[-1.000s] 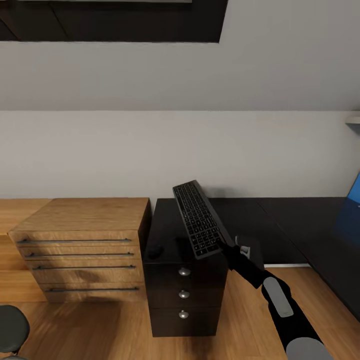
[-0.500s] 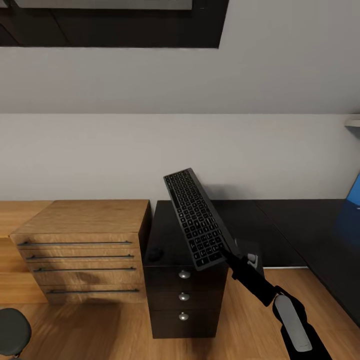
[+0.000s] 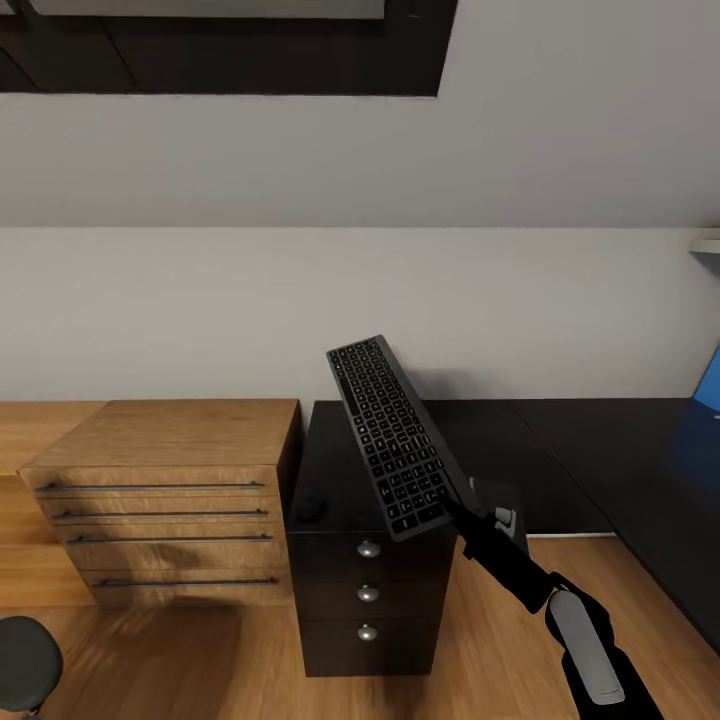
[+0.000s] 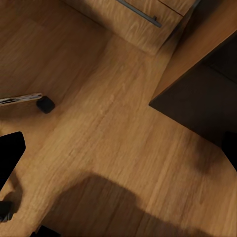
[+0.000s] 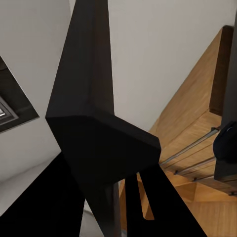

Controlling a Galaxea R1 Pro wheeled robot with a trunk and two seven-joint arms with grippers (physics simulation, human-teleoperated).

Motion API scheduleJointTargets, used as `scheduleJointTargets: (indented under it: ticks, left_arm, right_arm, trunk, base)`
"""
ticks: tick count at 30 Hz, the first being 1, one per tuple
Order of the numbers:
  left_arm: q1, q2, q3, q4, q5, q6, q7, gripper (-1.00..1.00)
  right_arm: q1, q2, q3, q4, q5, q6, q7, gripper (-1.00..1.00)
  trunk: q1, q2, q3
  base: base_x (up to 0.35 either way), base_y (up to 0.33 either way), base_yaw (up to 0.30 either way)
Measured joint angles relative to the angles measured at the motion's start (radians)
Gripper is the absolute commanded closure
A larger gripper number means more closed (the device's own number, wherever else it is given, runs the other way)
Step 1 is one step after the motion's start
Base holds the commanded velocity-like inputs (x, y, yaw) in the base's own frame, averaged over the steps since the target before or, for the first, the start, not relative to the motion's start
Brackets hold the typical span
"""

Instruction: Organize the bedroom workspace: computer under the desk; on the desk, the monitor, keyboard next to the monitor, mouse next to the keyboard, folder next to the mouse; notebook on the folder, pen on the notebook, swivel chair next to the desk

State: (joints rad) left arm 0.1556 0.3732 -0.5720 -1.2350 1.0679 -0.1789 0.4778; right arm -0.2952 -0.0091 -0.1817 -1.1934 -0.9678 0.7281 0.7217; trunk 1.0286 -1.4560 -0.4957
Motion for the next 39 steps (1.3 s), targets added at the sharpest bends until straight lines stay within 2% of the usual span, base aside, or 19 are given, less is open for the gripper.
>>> scheduleJointTargets:
  ticks: [7,8,17,39]
  left_arm:
    - [0.0,0.0,0.0,0.0,0.0,-0.001,0.001,-1.0]
    - [0.0,0.0,0.0,0.0,0.0,0.0,0.001,-1.0]
    - [0.0,0.0,0.0,0.0,0.0,-0.001,0.001,-1.0]
    - [0.0,0.0,-0.002,0.0,-0.001,-0.002,0.002,-1.0]
  right_arm:
    - [0.004,0.0,-0.001,0.037,0.011,-0.004,0.0,1.0]
    - [0.004,-0.001,-0.001,0.038,-0.001,0.0,0.001,1.0]
    - [0.004,-0.001,-0.001,0.044,0.004,-0.004,0.001,1.0]
    - [0.004,-0.003,-0.001,0.043,0.007,-0.006,0.002,1.0]
  trunk:
    - [0.001,0.0,0.0]
    - [0.001,0.0,0.0]
    - [0.001,0.0,0.0]
    - [0.001,0.0,0.0]
  base:
    - [-0.216,0.0,-0.001]
    - [-0.332,0.0,0.0]
    - [-0.334,-0.011,0.0]
    - [-0.221,-0.247,0.0]
